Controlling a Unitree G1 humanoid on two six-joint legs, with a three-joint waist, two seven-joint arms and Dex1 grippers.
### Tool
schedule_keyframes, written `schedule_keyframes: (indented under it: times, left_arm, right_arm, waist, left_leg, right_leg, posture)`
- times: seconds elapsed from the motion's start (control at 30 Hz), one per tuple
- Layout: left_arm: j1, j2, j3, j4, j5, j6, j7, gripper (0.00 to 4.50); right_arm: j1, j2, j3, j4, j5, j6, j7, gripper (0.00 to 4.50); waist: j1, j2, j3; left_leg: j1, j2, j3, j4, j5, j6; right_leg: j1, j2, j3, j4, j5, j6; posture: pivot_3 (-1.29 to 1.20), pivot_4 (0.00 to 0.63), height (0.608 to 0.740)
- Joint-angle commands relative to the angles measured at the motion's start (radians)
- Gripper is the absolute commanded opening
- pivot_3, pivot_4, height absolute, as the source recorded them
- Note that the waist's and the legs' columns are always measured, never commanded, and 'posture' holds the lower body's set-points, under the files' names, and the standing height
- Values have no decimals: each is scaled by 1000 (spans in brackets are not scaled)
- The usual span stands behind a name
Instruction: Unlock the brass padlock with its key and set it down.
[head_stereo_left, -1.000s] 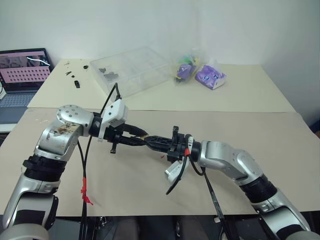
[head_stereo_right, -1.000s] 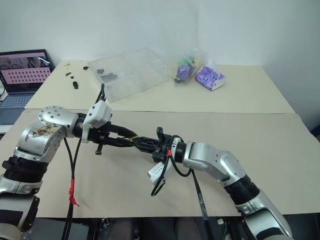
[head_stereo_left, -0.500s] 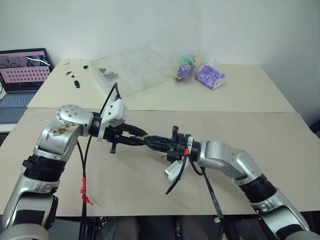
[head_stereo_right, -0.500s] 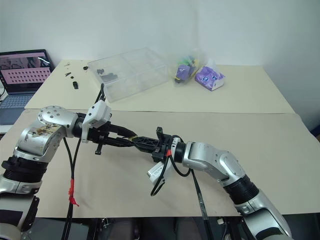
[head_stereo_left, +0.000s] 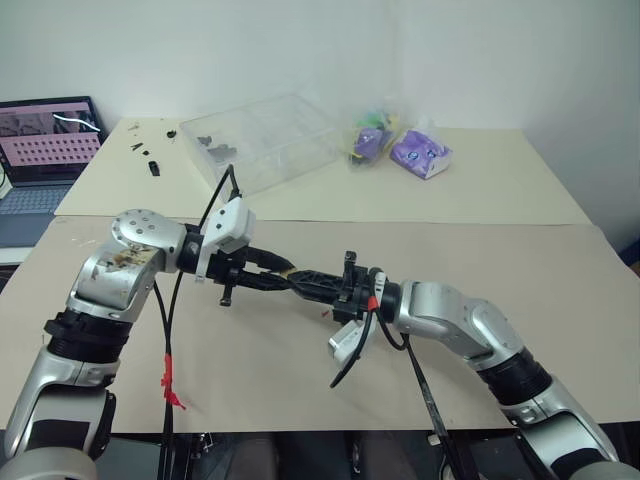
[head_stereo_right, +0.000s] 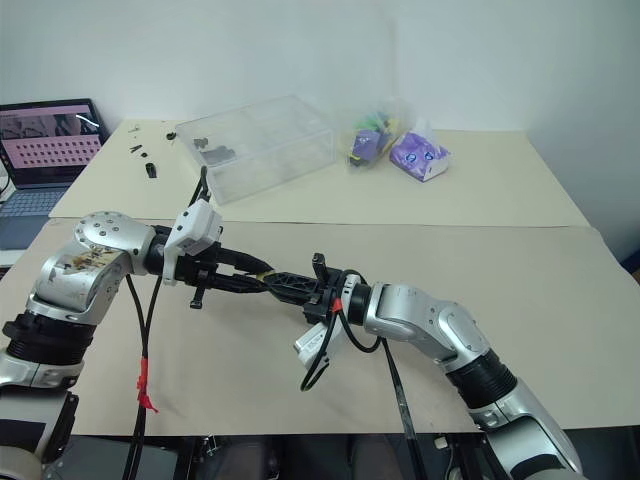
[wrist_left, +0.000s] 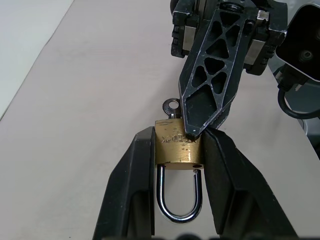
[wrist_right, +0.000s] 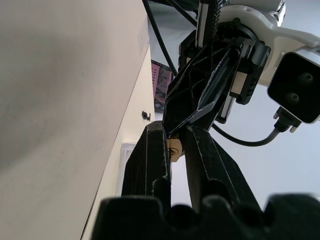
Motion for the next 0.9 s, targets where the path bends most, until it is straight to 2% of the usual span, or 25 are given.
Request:
schedule_keyframes:
  times: [0.03, 0.07, 0.1, 0.17, 0.67, 0.8, 0.9]
  left_arm:
    - [-20, 4, 20, -48, -14, -5, 6, 836]
    - [-21, 4, 21, -48, -15, -4, 6, 836]
    - [-20, 4, 21, -50, -15, -3, 7, 836]
    - [-20, 4, 21, -52, -16, -2, 8, 836]
    - [-24, 5, 20, -50, -16, -2, 6, 836]
    - [-26, 7, 21, -49, -17, -1, 4, 836]
    - [-27, 8, 22, -48, -17, 0, 3, 836]
  right_arm:
    - [-16, 20, -20, -5, 46, 33, 11, 1262]
    - [-16, 20, -20, -6, 46, 32, 11, 1515]
    - [-17, 19, -20, -8, 40, 29, 10, 2065]
    - [-19, 16, -16, -8, 30, 25, 10, 2609]
    - [-25, 13, -12, -1, 20, 19, 8, 2609]
    - [-26, 13, -12, 4, 13, 20, 5, 1631]
    - [-27, 13, -11, 7, 11, 19, 4, 511]
  waist:
    - [0, 0, 0]
    - [0, 0, 0]
    - [0, 0, 0]
    - [0, 0, 0]
    - [0, 0, 0]
    - [0, 0, 0]
    - [-1, 0, 0]
  left_leg:
    - [0, 0, 0, 0, 0, 0]
    - [0, 0, 0, 0, 0, 0]
    - [0, 0, 0, 0, 0, 0]
    - [0, 0, 0, 0, 0, 0]
    - [0, 0, 0, 0, 0, 0]
    - [0, 0, 0, 0, 0, 0]
    - [0, 0, 0, 0, 0, 0]
  right_leg:
    - [0, 0, 0, 0, 0, 0]
    - [0, 0, 0, 0, 0, 0]
    - [0, 0, 0, 0, 0, 0]
    - [0, 0, 0, 0, 0, 0]
    - [0, 0, 0, 0, 0, 0]
    - [0, 0, 0, 0, 0, 0]
    - [0, 0, 0, 0, 0, 0]
  posture:
    - [0, 150, 740]
    - [0, 150, 740]
    - [0, 150, 740]
    - [0, 150, 740]
    - [0, 150, 740]
    - [0, 150, 740]
    - [0, 150, 740]
